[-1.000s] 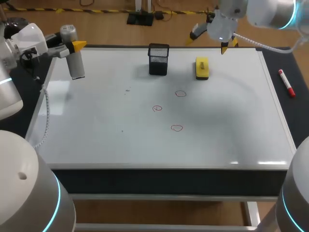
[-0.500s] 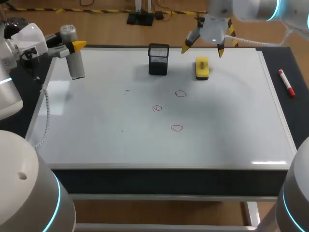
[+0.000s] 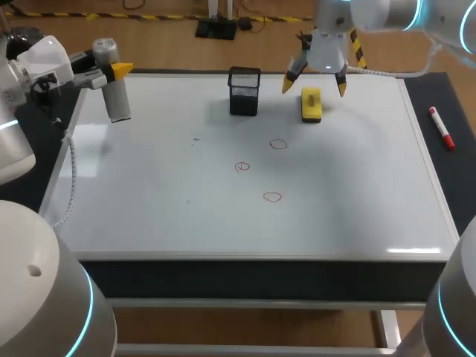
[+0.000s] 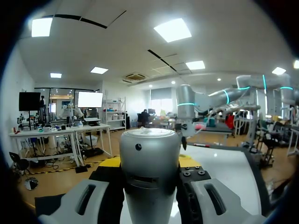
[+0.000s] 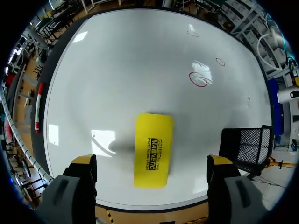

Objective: Pick up the inspection probe, press it on each red-marked spot on the whiteboard one by one, put down the probe, pick up the eraser, and wipe off all the red marks.

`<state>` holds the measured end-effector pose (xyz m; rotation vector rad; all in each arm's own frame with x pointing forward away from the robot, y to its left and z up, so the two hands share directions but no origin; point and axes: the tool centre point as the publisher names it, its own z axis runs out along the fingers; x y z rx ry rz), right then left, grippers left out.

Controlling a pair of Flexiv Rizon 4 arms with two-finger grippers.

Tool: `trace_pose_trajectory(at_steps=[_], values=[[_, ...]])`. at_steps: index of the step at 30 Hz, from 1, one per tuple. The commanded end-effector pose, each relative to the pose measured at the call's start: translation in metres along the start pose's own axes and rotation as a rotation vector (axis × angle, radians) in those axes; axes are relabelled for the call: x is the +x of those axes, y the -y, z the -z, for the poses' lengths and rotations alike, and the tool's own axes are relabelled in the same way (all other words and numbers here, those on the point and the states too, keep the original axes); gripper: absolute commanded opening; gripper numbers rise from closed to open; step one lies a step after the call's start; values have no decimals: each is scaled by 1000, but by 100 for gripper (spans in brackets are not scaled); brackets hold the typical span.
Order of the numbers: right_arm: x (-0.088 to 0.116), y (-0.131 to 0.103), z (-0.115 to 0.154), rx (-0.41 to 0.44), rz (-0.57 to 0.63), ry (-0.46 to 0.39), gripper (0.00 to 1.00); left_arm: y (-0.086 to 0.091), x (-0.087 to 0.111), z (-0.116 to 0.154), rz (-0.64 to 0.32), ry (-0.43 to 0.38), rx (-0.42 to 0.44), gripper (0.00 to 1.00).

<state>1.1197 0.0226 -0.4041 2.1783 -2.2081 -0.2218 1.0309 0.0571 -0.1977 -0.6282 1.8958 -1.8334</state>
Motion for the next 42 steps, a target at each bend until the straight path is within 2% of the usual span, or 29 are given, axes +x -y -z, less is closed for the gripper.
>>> trace_pose_trajectory(at_steps=[1, 18, 20, 22, 24, 25, 27, 35, 42], values=[[4, 0, -6, -8, 3, -3, 100, 0, 0, -1, -2, 3, 5, 0], [5, -12, -16, -15, -3, -45, 100, 0, 0, -1, -2, 3, 5, 0], [5, -12, -16, -13, -1, -52, 81, 0, 0, -1, -2, 3, 5, 0], [5, -12, -16, -13, 0, -55, 75, 0, 0, -1, -2, 3, 5, 0], [3, -13, -14, -12, 1, -56, 45, 0, 0, -1, -2, 3, 5, 0], [3, -13, -14, -11, 3, -57, 36, 0, 0, -1, -2, 3, 5, 0], [1, -12, -11, -13, 2, -62, 0, 0, 0, -1, -2, 3, 5, 0], [-4, -11, 18, 38, -25, -45, 0, 0, 0, -1, -2, 3, 5, 0], [11, -7, 51, 91, -85, -10, 0, 0, 0, -1, -2, 3, 5, 0]])
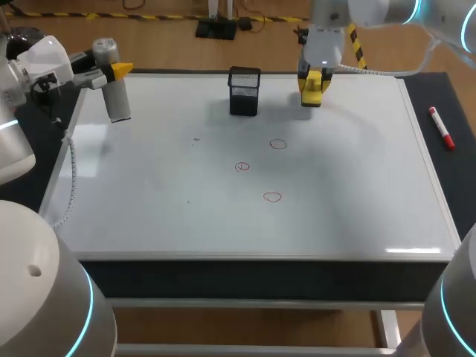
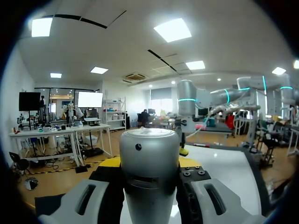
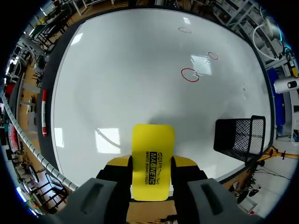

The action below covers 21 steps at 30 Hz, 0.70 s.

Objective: Pick up the inspection probe, press it on each red-marked spot on the whiteboard one by one, put down the probe, pick up the eraser, and wipe off all the red marks.

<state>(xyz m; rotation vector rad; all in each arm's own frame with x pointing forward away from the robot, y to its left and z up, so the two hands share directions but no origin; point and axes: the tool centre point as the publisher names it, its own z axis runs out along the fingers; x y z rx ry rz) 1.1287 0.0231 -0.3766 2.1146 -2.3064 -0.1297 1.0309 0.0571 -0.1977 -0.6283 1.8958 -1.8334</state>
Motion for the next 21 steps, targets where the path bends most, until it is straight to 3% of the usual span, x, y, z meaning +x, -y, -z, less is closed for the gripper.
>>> trace_pose_trajectory(at_steps=[1, 8, 21], values=[[19, -10, 27, 36, -20, 19, 0, 0, 0, -1, -2, 3, 5, 0], [59, -10, 47, 62, -98, 36, 0, 0, 0, -1, -2, 3, 5, 0], [137, -18, 43, 33, -259, 29, 0, 0, 0, -1, -2, 3, 5, 0]])
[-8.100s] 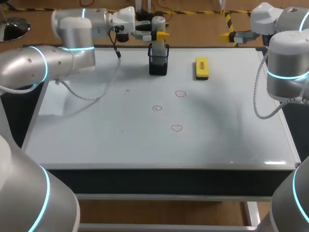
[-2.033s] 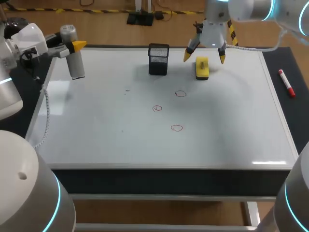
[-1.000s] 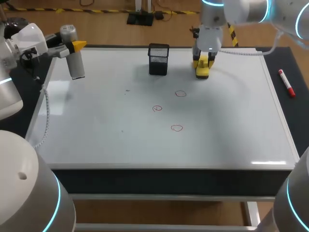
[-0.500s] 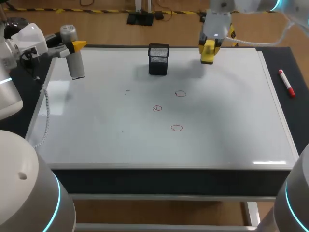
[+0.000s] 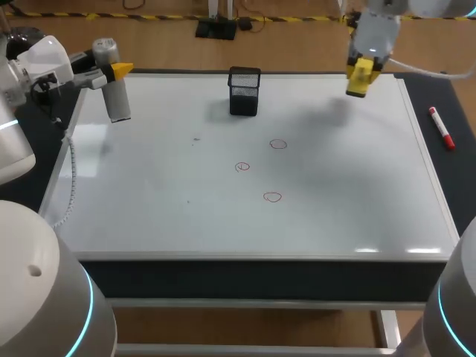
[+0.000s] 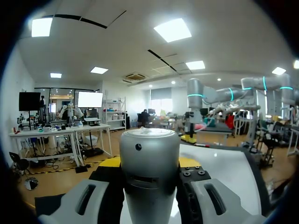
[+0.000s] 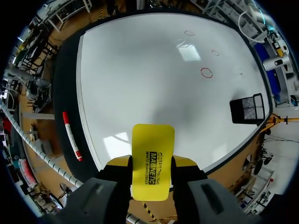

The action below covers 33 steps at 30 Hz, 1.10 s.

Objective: Pick up the inspection probe, press it on each red-marked spot on the whiteboard one by one, put down the probe, pick up the eraser, and wipe off all the red marks.

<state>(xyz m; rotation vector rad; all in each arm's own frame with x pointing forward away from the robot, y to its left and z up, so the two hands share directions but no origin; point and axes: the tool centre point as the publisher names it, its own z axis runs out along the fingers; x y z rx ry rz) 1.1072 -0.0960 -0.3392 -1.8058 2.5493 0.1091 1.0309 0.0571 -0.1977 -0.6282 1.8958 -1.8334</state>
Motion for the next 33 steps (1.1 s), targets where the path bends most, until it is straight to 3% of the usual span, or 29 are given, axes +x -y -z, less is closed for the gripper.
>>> trace_pose_trajectory(at_steps=[1, 15, 33], values=[[23, 0, 1, -1, -18, 13, 0, 0, 0, -1, -2, 3, 5, 0], [57, -1, -1, -22, -88, 27, 0, 0, 0, -1, -2, 3, 5, 0], [57, -1, -1, -22, -88, 27, 0, 0, 0, -1, -2, 3, 5, 0]])
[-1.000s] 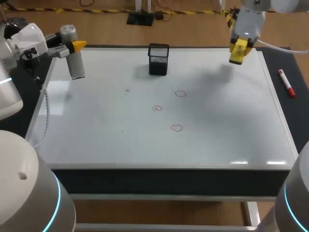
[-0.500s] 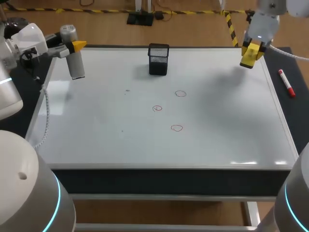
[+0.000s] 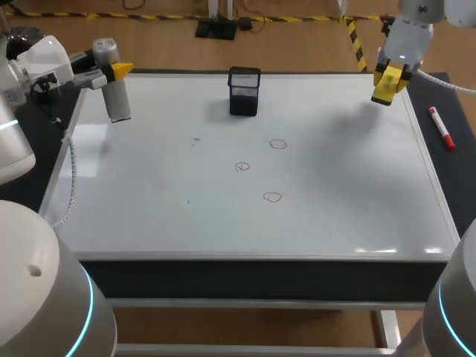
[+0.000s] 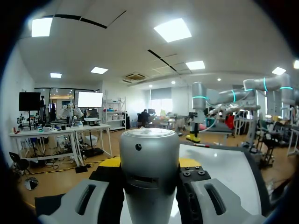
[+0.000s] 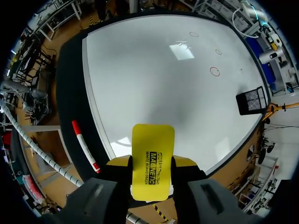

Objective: Pick up the inspection probe, press it on each red-marked spot on the whiteboard one by one, put down the probe, pick up the eraser, and wipe off all the red marks.

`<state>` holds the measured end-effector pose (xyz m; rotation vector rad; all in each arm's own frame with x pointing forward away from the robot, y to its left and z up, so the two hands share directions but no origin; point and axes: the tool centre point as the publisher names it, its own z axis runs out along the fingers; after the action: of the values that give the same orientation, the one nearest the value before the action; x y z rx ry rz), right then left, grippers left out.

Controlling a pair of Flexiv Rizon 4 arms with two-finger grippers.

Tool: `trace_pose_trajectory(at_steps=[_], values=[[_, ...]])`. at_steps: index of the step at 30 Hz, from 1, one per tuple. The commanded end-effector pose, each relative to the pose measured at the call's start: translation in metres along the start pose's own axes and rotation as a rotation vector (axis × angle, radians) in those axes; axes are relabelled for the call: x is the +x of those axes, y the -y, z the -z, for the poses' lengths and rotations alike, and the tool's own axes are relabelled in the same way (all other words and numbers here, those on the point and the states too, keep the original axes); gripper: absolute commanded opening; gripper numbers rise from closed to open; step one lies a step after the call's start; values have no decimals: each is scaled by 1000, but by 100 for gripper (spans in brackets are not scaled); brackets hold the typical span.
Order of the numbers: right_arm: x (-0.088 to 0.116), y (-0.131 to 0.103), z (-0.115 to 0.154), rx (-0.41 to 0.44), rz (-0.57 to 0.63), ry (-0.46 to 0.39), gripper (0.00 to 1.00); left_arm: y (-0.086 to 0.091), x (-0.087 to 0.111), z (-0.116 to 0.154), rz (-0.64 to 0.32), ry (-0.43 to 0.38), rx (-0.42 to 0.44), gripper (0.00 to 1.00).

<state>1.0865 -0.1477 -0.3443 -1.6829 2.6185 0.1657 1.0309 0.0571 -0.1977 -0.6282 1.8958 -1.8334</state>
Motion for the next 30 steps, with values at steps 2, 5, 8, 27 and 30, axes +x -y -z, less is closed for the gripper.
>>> trace_pose_trajectory(at_steps=[2, 5, 8, 27, 30], values=[[1, 1, 1, 0, 2, -3, 0, 0, 0, -1, -2, 3, 5, 0], [1, 1, 1, 0, 2, -3, 0, 0, 0, -1, -2, 3, 5, 0], [1, 1, 1, 0, 2, -3, 0, 0, 0, -1, -2, 3, 5, 0], [1, 1, 1, 0, 2, -3, 0, -3, 82, -66, 10, -234, 44, 0], [1, 1, 1, 0, 2, -3, 0, -3, 107, -85, 27, -320, 65, 0]])
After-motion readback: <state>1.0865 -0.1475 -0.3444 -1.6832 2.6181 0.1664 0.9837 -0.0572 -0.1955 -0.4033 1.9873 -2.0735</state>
